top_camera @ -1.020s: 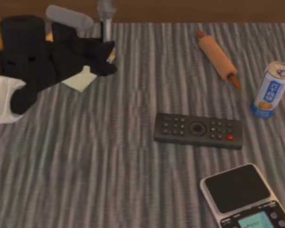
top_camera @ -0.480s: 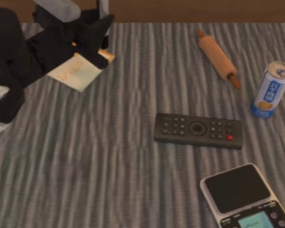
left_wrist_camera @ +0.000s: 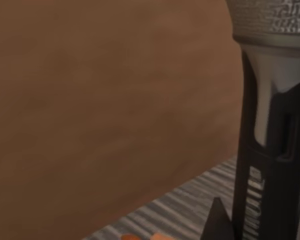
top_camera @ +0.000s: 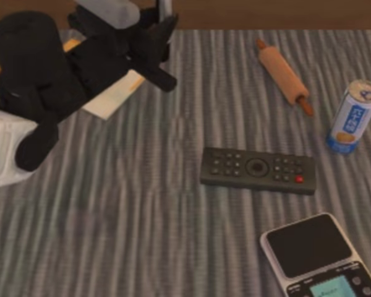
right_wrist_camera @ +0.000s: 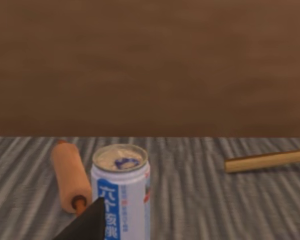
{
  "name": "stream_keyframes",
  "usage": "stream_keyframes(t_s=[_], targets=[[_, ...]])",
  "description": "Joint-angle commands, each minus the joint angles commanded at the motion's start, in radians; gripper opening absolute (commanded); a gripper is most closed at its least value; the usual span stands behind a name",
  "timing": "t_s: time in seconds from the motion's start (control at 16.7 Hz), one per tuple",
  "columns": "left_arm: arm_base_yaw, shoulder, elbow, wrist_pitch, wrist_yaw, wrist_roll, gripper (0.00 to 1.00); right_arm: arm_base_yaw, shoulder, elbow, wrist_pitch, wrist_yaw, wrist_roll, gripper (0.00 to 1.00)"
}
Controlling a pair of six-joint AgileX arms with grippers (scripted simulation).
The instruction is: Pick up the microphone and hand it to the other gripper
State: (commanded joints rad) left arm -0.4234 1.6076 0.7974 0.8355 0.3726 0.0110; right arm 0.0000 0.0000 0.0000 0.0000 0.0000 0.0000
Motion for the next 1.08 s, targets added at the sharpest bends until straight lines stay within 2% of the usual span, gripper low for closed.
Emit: stream_keyframes(t_s=[0.18,0.36,1.08], targets=[[-0.131,-0.052,-0.004,-0.021,-0.142,-0.008,0.00,0.000,0.000,0.000,0.000,0.000,0.000,1.00],[-0.205,-0.089,-0.005,-0.033,-0.218,-0.012,0.00,0.000,0.000,0.000,0.000,0.000,0.000,1.00],[-0.209,-0.091,-0.005,-0.034,-0.221,-0.012,0.00,0.001,0.002,0.001,0.001,-0.001,0.000,1.00]])
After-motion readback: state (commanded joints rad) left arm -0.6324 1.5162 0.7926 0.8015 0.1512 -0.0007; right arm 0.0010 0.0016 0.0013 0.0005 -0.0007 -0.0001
